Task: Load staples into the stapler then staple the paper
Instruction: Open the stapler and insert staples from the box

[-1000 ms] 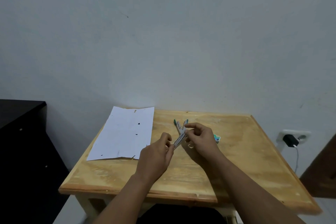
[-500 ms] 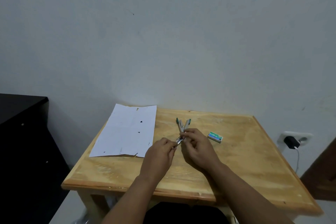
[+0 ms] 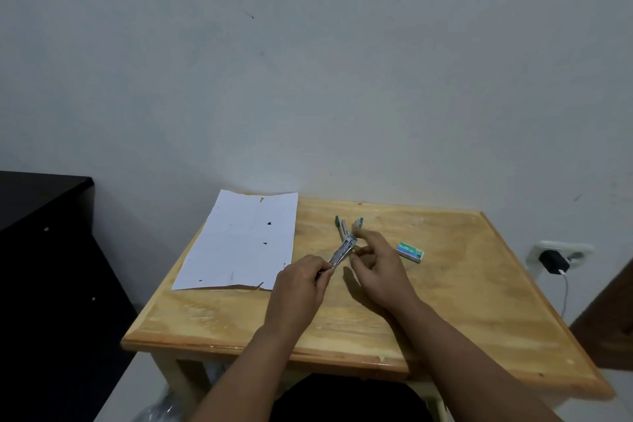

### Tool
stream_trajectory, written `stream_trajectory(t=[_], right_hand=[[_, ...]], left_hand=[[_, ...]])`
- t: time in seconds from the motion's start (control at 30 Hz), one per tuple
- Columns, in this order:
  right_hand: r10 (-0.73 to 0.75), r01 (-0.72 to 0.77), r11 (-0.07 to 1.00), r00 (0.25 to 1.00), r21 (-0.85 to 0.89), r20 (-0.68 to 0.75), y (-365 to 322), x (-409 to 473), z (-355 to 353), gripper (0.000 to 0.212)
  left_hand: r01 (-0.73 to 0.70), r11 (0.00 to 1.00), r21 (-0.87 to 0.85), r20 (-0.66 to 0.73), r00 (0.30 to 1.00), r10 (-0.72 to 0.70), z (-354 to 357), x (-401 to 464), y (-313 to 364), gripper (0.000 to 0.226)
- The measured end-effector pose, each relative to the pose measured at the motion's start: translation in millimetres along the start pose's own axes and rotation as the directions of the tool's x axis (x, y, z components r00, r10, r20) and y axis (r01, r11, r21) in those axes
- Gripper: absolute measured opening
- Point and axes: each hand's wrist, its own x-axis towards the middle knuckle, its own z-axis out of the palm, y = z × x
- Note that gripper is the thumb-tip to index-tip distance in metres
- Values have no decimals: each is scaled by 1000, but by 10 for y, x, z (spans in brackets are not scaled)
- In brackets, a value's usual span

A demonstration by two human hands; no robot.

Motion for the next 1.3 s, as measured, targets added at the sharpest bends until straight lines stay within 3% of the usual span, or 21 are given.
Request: stream_trajectory(t=[0.07, 0.2, 0.3, 0.37, 0.5, 0.63, 0.87, 1.13, 1.2, 1.3], right_hand=[[24, -24, 1000, 1000, 19, -19, 23, 6, -2, 75], [-95, 117, 981, 985, -153, 147, 80, -9, 21, 57], [-68, 65, 994, 997, -89, -29, 43, -25, 41, 62], [-80, 67, 990, 991, -121, -111, 36, -28, 36, 52], [-151, 111, 956, 980, -273, -130, 32, -54, 59, 30], [-177, 123, 929, 976, -349, -126, 49, -60, 75, 28], [-250, 199, 841, 968, -502, -35, 65, 9, -38, 20], [-282, 292, 624, 949, -725, 140, -10, 126, -88, 30], [-273, 292, 621, 950, -727, 149, -3, 144, -39, 25], [-251, 282, 703, 957, -653, 144, 47, 138, 2, 22]], left_hand=[[9, 1000, 9, 7, 1000, -9, -5, 1, 15, 7], [12, 1000, 21, 17, 1000, -13, -6, -14, 35, 4], [7, 999, 34, 27, 1000, -8, -4, -18, 48, 6], [-4, 999, 46, 39, 999, 2, 3, -21, 58, 5], [-17, 997, 80, 49, 999, 13, -6, -23, 69, 5], [-35, 993, 111, 47, 998, 30, 5, -27, 76, 5], [-80, 979, 186, 62, 996, 69, 48, -10, 44, 7], [-112, 971, 210, 75, 992, 98, 52, -4, 47, 5], [-123, 970, 210, 77, 991, 109, 50, -5, 44, 4], [-125, 969, 213, 76, 991, 111, 53, -4, 37, 5]])
